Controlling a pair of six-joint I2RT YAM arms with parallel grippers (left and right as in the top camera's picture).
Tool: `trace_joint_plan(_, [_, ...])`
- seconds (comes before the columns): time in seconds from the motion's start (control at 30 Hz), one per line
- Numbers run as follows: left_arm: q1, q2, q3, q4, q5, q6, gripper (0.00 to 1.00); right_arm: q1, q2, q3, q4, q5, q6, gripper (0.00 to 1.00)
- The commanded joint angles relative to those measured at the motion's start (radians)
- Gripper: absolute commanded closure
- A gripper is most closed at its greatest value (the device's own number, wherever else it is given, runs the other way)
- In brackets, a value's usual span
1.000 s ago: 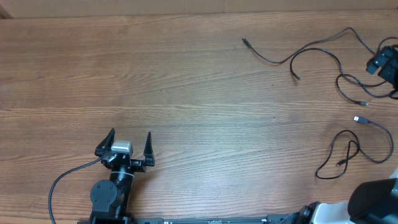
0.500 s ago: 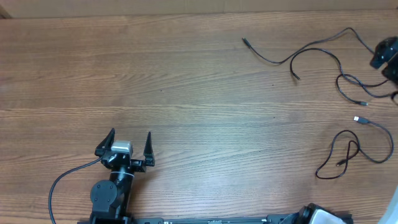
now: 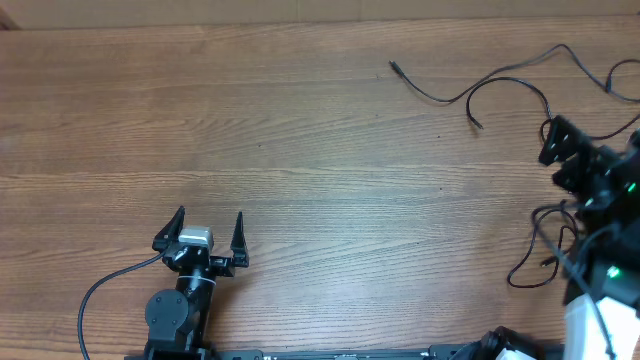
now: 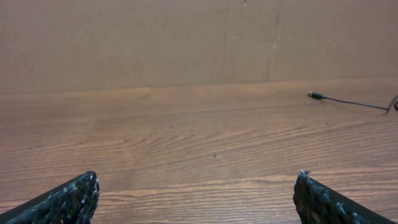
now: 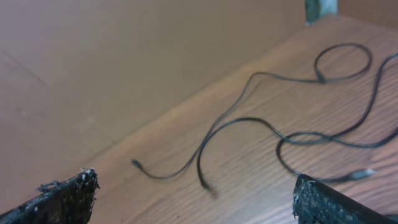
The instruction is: Untangle cables
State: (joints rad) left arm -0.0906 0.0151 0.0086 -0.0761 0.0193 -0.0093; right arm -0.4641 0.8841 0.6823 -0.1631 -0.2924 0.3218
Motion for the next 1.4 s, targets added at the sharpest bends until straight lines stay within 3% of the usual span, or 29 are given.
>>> trace_joint_plan(0.0, [0.008, -0.011, -0.004, -0.002, -0.008, -0.013, 0.01, 0.002, -0.085, -0.141, 0.111, -0.031, 0.096, 0.0])
trace_joint_plan(0.27, [0.008, -0.011, -0.004, -0.002, -0.008, -0.013, 0.0, 0.074, -0.248, -0.466, 0.361, -0.001, 0.098, 0.0])
trace_joint_plan(0.6, [0.008, -0.011, -0.004, -0.002, -0.008, -0.013, 0.0, 0.136, -0.414, -0.666, 0.367, 0.042, 0.097, 0.0])
trace_joint_plan(0.9, [0.008, -0.011, -0.004, -0.002, -0.008, -0.013, 0.0, 0.204, -0.603, -0.674, 0.164, 0.156, 0.097, 0.0])
trace_joint_plan(1.37, [0.008, -0.011, -0.004, -0.002, -0.008, -0.013, 0.0, 0.28, -0.859, -0.674, 0.082, 0.242, 0.045, 0.0])
